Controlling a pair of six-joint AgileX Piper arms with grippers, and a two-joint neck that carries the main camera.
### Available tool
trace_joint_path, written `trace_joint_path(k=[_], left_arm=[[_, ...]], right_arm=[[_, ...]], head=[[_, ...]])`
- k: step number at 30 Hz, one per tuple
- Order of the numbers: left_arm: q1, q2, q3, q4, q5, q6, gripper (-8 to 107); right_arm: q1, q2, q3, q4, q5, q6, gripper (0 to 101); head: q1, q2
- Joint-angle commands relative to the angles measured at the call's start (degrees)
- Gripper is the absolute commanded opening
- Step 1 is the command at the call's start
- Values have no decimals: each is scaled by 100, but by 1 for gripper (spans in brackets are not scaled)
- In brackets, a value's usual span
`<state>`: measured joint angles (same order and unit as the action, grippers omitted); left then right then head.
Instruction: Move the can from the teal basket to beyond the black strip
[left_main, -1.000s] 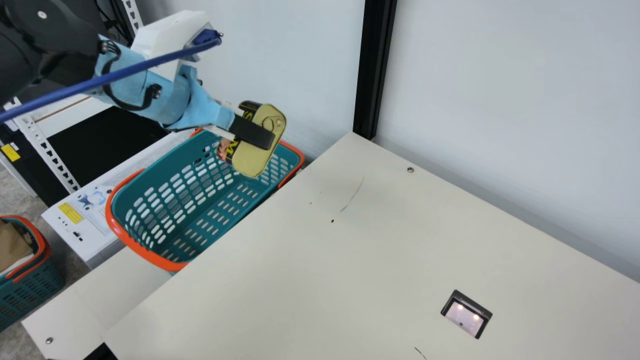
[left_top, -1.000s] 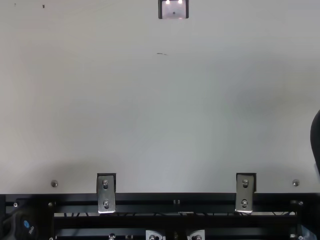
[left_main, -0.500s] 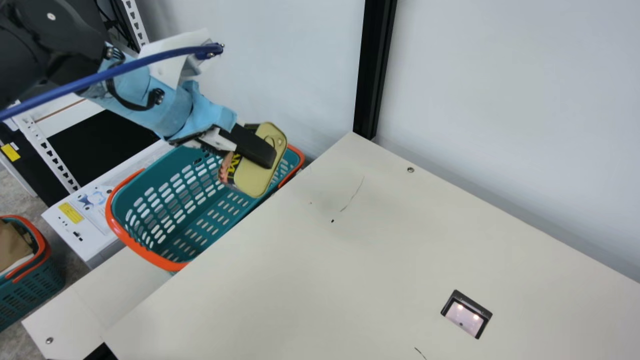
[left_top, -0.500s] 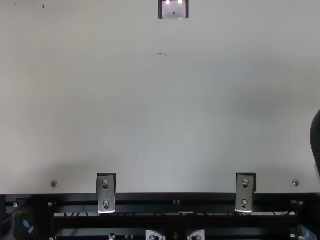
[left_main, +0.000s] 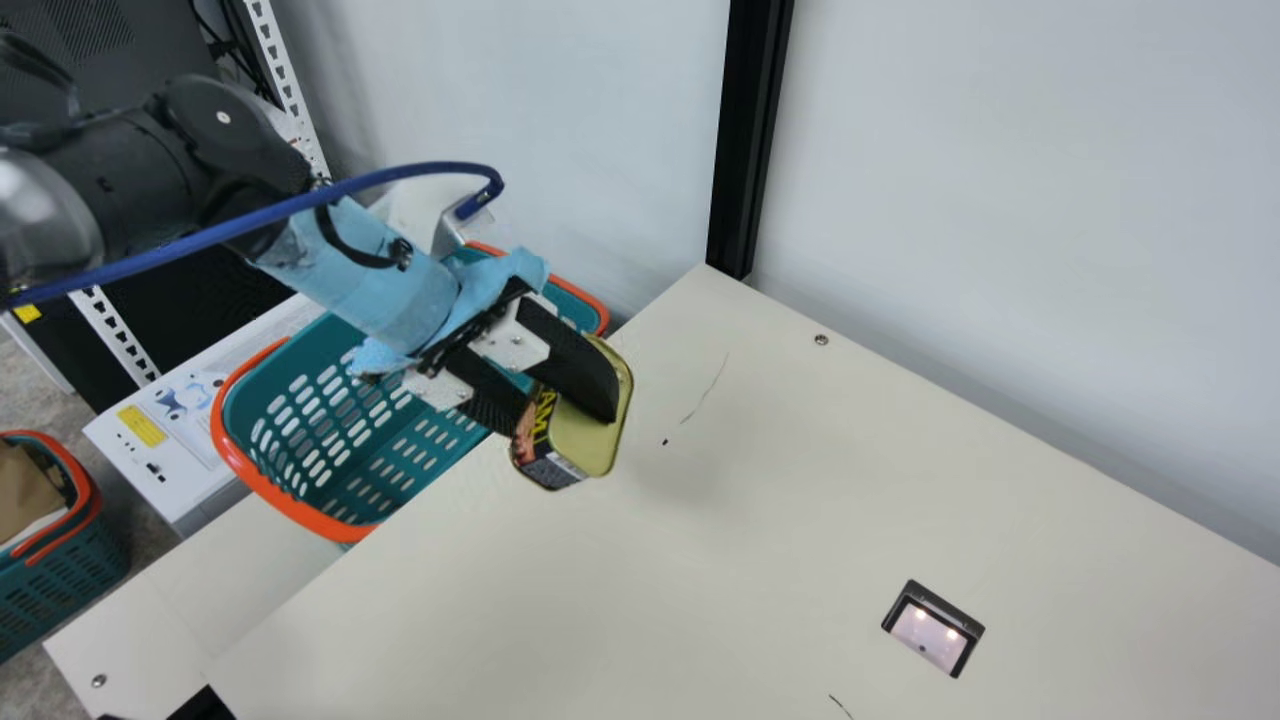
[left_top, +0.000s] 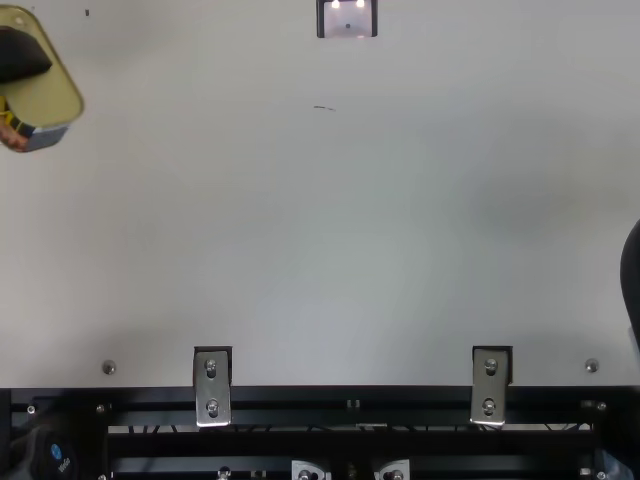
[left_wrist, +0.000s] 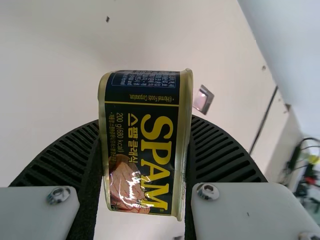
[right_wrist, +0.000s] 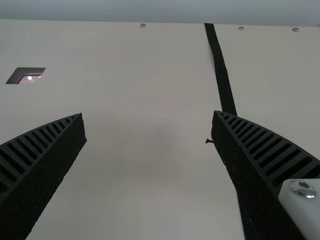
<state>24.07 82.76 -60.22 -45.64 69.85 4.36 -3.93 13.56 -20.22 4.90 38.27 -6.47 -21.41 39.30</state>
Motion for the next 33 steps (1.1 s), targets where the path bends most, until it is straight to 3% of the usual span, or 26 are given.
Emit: trace_joint_path(k=[1,21,28,33], left_arm=[[38,12,-20,10,5,-84,10],[-206,451,4,322,5,-150,10],[-165,698,-15,-197,5,-369,10],[-162,712,-34,-210,-16,-404,10]], right_arm=[[0,0,0,0,0,0,101],[0,0,0,0,0,0,101],[0,0,0,0,0,0,101],[0,0,0,0,0,0,101]], head=[[-353,187],[-353,187],[-353,187],[-353,187]])
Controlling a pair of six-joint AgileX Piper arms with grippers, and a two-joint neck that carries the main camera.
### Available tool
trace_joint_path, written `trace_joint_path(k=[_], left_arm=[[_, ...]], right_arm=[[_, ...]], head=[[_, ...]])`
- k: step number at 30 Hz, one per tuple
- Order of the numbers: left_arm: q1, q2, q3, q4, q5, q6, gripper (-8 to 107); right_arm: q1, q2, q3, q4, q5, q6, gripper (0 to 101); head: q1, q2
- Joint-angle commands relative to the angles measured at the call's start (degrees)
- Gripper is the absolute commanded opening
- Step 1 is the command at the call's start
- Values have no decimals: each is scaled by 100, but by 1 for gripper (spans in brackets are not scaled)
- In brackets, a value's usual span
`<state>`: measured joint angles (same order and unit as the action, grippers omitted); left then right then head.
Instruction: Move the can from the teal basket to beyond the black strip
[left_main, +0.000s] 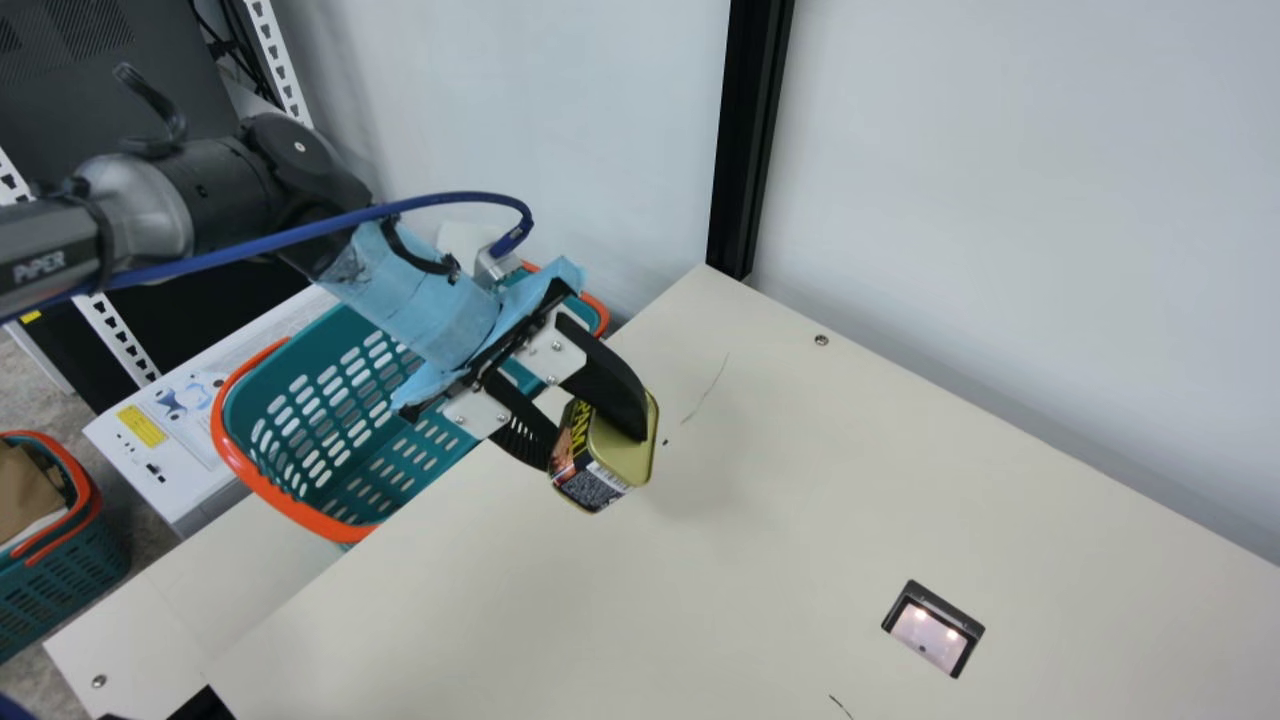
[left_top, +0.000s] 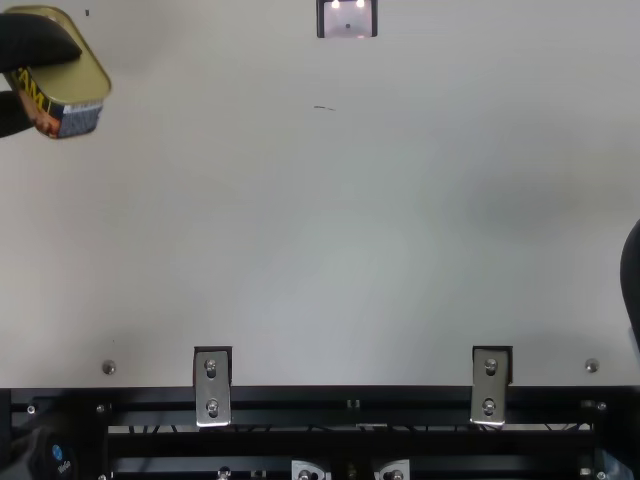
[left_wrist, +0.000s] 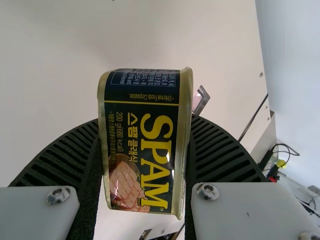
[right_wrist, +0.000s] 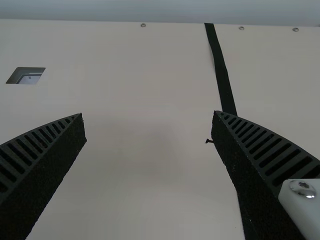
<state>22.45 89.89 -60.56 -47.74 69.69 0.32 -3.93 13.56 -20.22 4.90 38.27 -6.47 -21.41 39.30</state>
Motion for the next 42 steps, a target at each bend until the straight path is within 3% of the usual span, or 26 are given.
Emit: trace_joint_path(k=[1,28,34,42], left_arm=[[0,0,0,0,0,0,10],[-83,-75,-13,-4,-99,76,10],[-556,-458,74,-180,-677,625,10],[-1695,-1126,403,-172,-2014,1545,10]], right_arm=[[0,0,0,0,0,0,101],[0,0,0,0,0,0,101],[0,0,0,0,0,0,101],[0,0,0,0,0,0,101]], head=[[-353,187],[-353,187],[-353,187],[-353,187]])
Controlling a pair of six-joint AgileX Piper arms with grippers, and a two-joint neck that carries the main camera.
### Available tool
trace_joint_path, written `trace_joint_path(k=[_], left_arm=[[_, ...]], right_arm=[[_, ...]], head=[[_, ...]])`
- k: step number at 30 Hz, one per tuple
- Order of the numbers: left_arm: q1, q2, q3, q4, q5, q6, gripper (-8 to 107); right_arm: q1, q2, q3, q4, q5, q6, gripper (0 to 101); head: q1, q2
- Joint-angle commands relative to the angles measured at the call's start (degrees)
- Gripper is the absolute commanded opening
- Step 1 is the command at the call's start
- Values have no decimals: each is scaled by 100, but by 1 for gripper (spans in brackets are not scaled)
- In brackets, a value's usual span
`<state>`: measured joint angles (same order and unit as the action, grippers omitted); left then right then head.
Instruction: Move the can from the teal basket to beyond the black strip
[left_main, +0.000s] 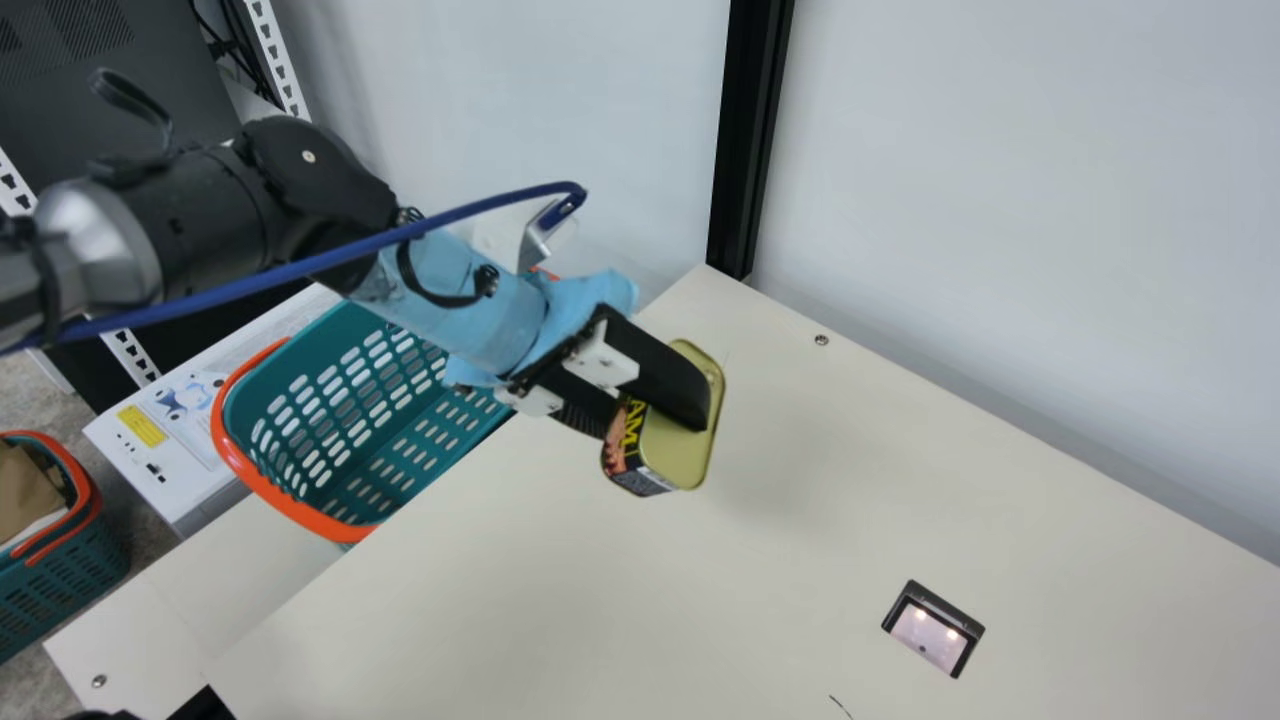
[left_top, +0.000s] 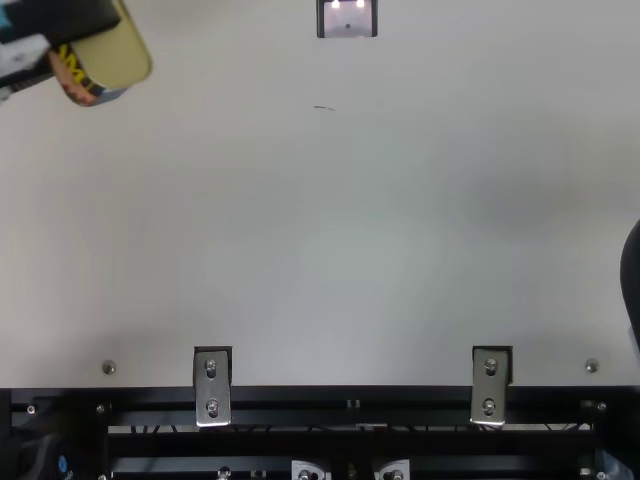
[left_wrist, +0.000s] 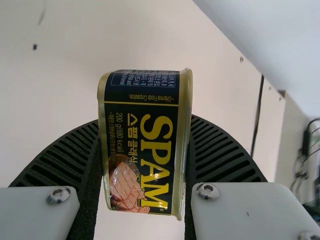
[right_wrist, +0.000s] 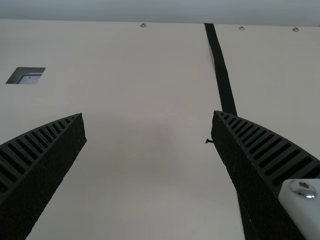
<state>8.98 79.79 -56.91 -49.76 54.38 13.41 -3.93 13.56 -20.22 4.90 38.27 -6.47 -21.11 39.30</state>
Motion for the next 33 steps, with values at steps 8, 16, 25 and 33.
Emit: trace_joint_path(k=[8,16,25,33], left_arm=[[-1643,-531,381,108,-2052,996,10],[-2856,-387,601,-14,-3528,1563,10],[-3922,364,494,-108,-4998,2007,10],[-4596,1127,99,125,-5871,1659,10]], right_arm=[[0,0,0,0,0,0,101],[0,0,0,0,0,0,101],[0,0,0,0,0,0,101],[0,0,0,0,0,0,101]], head=[[-383,187],[-383,187],[-383,187],[-383,187]])
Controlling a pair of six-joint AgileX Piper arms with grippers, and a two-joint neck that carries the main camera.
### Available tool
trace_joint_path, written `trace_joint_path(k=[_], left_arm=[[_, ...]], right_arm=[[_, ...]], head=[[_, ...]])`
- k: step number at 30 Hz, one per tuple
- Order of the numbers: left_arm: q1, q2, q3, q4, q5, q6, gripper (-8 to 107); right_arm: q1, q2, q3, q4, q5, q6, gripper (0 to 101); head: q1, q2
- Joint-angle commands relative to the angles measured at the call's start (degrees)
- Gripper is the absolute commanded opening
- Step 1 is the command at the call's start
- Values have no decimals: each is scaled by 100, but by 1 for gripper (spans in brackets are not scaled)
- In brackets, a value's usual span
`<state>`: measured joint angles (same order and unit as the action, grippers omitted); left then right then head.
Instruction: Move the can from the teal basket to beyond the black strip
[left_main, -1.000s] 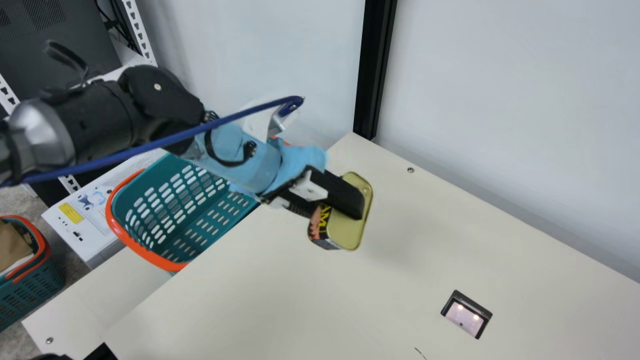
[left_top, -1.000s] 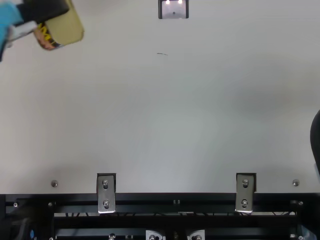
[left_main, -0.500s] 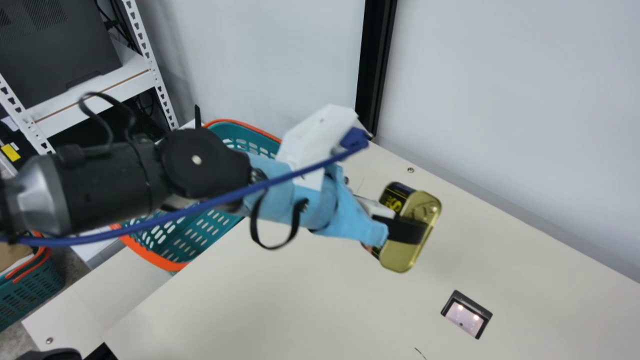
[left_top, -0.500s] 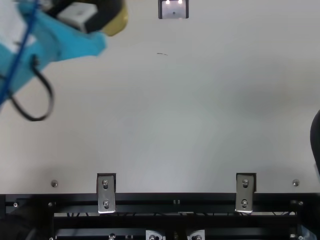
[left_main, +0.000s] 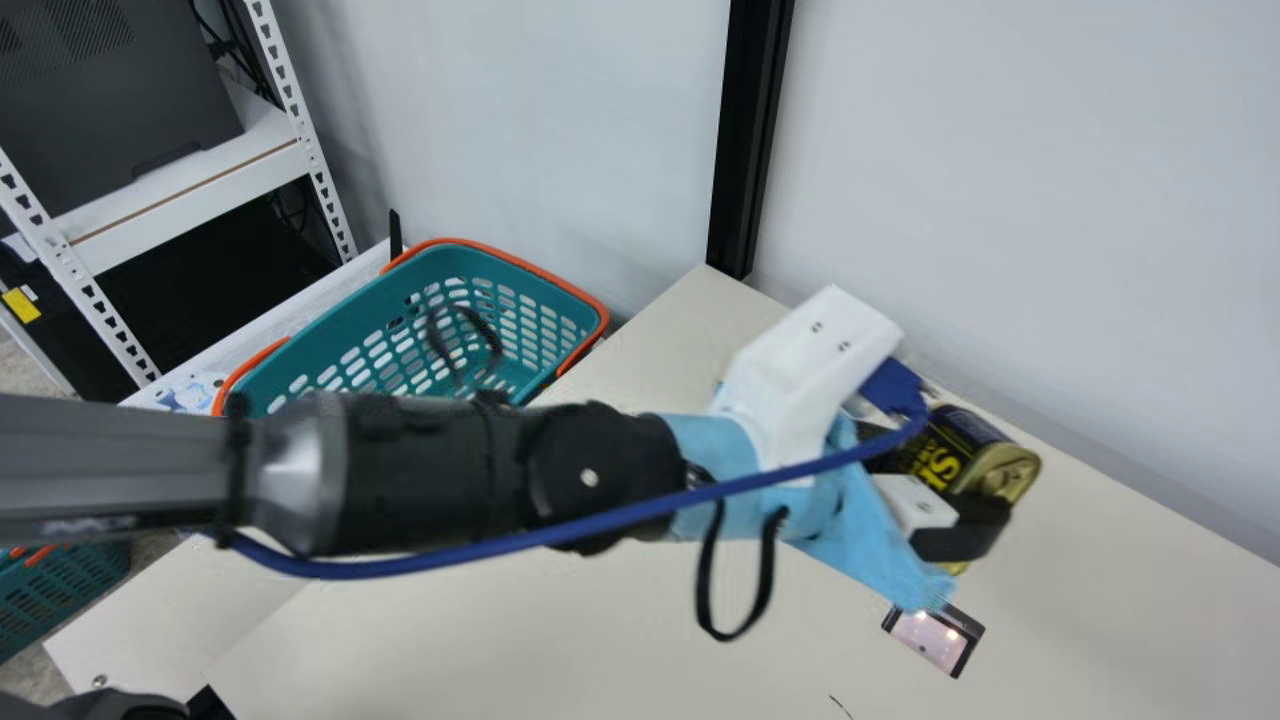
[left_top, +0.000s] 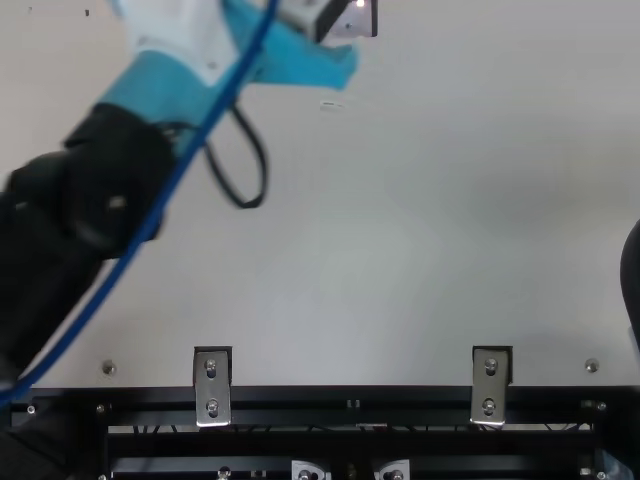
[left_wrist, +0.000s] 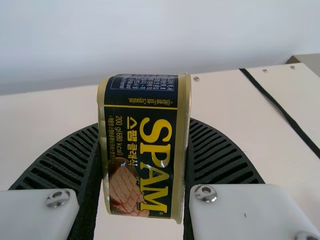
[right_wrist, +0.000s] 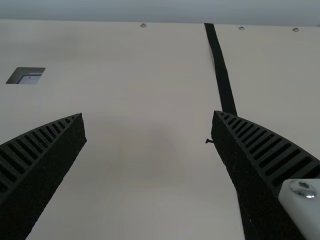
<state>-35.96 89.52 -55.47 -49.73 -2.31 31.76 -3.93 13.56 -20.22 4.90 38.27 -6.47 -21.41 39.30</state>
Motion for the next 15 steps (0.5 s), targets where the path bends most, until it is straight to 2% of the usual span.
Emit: trace_joint_path(k=[1,8,15], left_arm=[[-164,252,-92,258,-286,-333,10],[-383,948,-308,1446,-761,-1642,10],[-267,1587,-279,2822,-1289,-2975,10]], right_arm=[[0,0,0,0,0,0,101],[0,0,0,0,0,0,101],[0,0,0,0,0,0,101]], head=[[-353,187],[-353,187],[-353,187]])
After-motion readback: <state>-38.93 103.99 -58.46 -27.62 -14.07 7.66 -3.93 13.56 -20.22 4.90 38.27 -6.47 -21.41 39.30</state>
